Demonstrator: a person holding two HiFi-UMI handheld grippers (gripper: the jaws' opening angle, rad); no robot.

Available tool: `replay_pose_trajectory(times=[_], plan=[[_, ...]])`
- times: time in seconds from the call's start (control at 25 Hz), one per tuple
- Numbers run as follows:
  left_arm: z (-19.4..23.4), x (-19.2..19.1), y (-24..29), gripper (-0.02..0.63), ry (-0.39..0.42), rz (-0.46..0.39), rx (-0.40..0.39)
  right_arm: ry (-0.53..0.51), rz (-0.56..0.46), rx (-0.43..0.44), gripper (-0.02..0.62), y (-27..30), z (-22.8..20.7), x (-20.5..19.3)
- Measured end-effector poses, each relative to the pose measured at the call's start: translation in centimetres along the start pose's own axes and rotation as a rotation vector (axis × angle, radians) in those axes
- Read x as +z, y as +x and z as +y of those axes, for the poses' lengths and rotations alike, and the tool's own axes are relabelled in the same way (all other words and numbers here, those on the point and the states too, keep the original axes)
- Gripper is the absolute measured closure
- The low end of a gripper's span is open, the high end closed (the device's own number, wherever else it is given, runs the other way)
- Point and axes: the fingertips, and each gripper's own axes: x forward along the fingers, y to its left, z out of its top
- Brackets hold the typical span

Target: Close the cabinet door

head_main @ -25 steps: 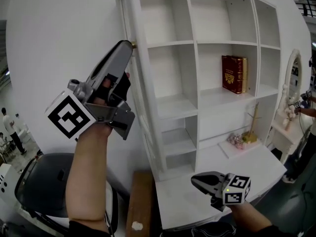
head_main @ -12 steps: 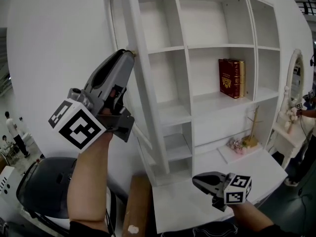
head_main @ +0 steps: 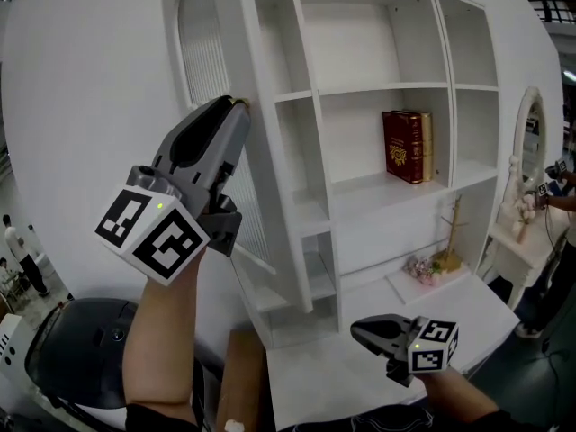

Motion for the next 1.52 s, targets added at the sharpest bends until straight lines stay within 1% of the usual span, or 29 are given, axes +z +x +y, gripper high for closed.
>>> replay_pose_trajectory(times=[0.32,0.4,0.68,1.0,1.28,1.52], plan=[[-0.8,-2.5,3.3,0.529,0.128,0.055,0.037,-0.001,-0.018,-0.036,0.589,-2.2,-2.4,0.5],[-0.8,-3.2,4.1,0.529,0.150,0.067,0.053,-0.004,-0.023,-0.046,0.589,-2.8,-3.0,0.8],[-0.6,-5.5,6.8,0.529,0.197,0.096,0.096,0.003,-0.036,-0.070,0.589,-4.8,-5.2,1.1],[-0.3,-7.2,8.7,0.529,0.243,0.110,0.129,0.000,-0.037,-0.065,0.589,-5.9,-7.3,1.4],[0.2,-8.6,10.0,0.529,0.256,0.126,0.163,0.001,-0.034,-0.060,0.589,-7.2,-9.0,1.6],[0.6,-9.6,11.0,0.529,0.285,0.140,0.198,0.003,-0.035,-0.058,0.589,-8.3,-10.6,1.8]])
